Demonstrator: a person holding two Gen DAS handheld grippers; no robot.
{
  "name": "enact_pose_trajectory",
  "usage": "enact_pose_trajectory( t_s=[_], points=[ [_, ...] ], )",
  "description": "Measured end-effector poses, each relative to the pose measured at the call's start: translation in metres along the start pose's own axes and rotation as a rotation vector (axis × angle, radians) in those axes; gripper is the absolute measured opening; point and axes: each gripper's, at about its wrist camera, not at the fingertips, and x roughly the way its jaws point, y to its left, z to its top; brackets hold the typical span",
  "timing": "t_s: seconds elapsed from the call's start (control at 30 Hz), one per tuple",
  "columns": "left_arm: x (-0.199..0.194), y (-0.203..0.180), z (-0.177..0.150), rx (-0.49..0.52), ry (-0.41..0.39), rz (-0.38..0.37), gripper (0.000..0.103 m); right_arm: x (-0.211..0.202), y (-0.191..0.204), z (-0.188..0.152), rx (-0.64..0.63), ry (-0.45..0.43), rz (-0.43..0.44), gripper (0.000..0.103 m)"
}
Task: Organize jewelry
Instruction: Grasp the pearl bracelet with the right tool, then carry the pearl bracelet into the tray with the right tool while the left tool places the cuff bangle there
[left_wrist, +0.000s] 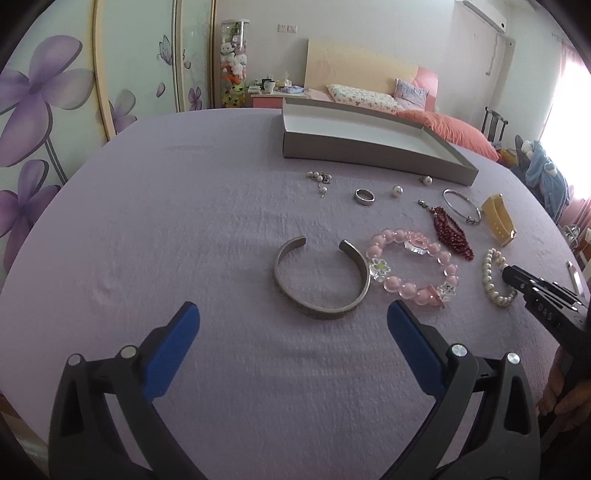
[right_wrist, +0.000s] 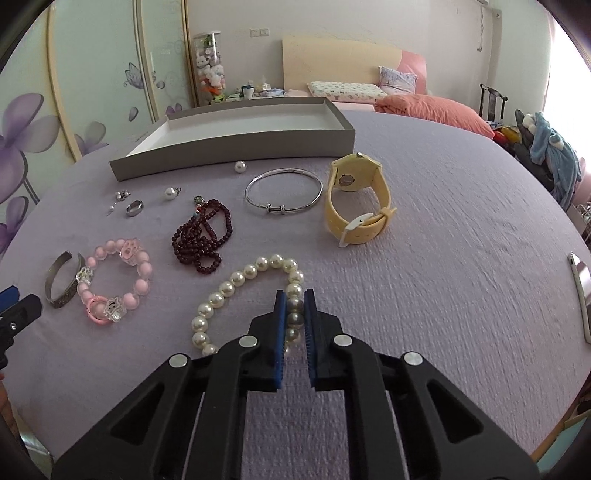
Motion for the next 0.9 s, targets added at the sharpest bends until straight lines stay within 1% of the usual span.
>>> enact_pose_trajectory(
  t_s=[0.13, 0.33, 0.43, 0.47, 0.5, 0.57, 0.77, 0.83, 0.87, 0.9],
  points=[
    [0.01, -0.004, 0.005, 0.021, 0.033, 0.014, 0.101, -0.014, -0.005, 0.007, 0.029, -0.054, 0.035, 0.01],
    [0.023, -0.01, 0.011, 0.037, 0.071, 0.027, 0.101, -0.031, -0.003, 0.018, 0.017, -0.113, 0.073, 0.01],
    [0.028, -0.012, 0.013, 0.038, 0.084, 0.03, 0.101, -0.031, 0.0, 0.02, 0.015, -0.116, 0.091, 0.01],
    [0.03, -0.013, 0.013, 0.041, 0.087, 0.028, 0.098, -0.031, 0.0, 0.02, 0.015, -0.116, 0.095, 0.01],
    [0.032, -0.014, 0.015, 0.043, 0.092, 0.027, 0.093, -0.03, 0.001, 0.02, 0.016, -0.115, 0.099, 0.01],
    [0.036, -0.017, 0.017, 0.052, 0.095, 0.045, 0.092, -0.03, 0.0, 0.02, 0.019, -0.113, 0.104, 0.01],
    [0.041, -0.022, 0.021, 0.068, 0.104, 0.06, 0.092, -0.03, -0.001, 0.018, 0.03, -0.111, 0.121, 0.01],
    [0.04, -0.023, 0.021, 0.078, 0.086, 0.053, 0.081, -0.03, -0.001, 0.019, 0.033, -0.109, 0.134, 0.01],
    [0.04, -0.024, 0.021, 0.084, 0.079, 0.048, 0.068, -0.031, 0.0, 0.019, 0.031, -0.11, 0.142, 0.01],
    [0.038, -0.024, 0.022, 0.084, 0.074, 0.053, 0.066, -0.033, 0.002, 0.021, 0.025, -0.114, 0.151, 0.01]
  ],
)
